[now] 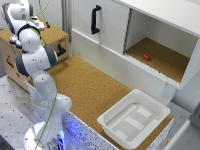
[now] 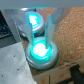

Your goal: Push down the green button to turn off the green light

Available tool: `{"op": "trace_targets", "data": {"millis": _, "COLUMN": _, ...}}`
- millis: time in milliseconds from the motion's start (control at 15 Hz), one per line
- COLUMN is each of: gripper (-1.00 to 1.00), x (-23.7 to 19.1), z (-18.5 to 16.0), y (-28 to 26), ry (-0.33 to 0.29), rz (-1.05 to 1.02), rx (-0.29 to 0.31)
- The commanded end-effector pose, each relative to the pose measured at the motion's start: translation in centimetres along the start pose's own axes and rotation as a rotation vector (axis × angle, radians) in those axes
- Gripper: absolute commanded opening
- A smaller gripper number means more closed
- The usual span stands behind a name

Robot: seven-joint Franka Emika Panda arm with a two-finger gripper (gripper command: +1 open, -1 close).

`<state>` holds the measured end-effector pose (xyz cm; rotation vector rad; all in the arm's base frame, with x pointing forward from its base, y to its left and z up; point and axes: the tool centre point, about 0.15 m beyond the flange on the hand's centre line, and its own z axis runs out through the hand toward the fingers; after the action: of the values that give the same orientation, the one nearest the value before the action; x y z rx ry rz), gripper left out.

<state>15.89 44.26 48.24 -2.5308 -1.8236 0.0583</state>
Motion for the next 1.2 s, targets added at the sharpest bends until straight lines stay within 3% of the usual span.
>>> {"op": "trace_targets", "data": {"millis": 0, "gripper": -1.0, "x": 1.2, "z": 1.4, "y": -0.2, "ry": -0.046, "rz": 0.018, "rx": -0.044}}
{"op": "trace_targets", "data": {"millis": 733, "gripper": -1.0, "x": 2.3, "z": 5.8, "y": 0.1, "ry": -0.088, "rz": 0.01, "rx": 0.001}}
{"op": "trace_targets", "data": {"millis": 933, "gripper": -1.0, "x": 1.4, "z": 1.8, "y": -0.6, "ry": -0.035, "rz": 0.019, "rx": -0.039}}
{"op": "trace_targets", "data": {"millis": 1000, "gripper": -1.0, "x": 1.3, "z": -0.3, "y": -0.7, "ry": -0.031, "rz": 0.022, "rx": -0.062}}
{"op": "trace_targets", "data": {"millis": 1067, "gripper": -1.0, "x": 1.4, "z": -2.0, "y": -0.5, "ry": -0.058, "rz": 0.026, "rx": -0.039}}
{"op": "trace_targets", "data": {"millis": 1133, "gripper": 1.0, "x": 1.6, "z": -3.5, "y": -0.6, "ry": -0.055, "rz": 0.022, "rx": -0.084}}
